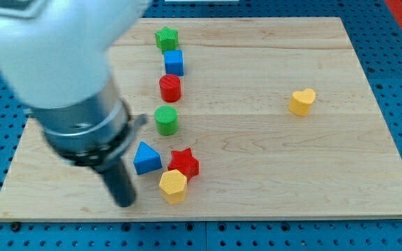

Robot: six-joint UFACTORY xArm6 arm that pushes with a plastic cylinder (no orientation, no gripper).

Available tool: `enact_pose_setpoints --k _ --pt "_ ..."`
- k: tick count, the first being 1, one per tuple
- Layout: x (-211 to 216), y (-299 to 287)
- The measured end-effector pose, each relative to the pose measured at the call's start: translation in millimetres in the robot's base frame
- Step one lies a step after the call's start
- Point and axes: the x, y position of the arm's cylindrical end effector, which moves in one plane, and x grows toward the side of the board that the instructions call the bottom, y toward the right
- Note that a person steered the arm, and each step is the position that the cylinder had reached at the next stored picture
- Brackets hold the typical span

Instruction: Push the yellow hexagon right to the red star

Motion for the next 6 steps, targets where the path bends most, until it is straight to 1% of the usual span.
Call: enact_pose_setpoints --k 1,3,4,5,6 --pt "-1.4 68.7" --pt "-5.5 158.9" --pt "-23.7 189.4" --pt "-34.5 192.5" --pt "-8.6 218.8"
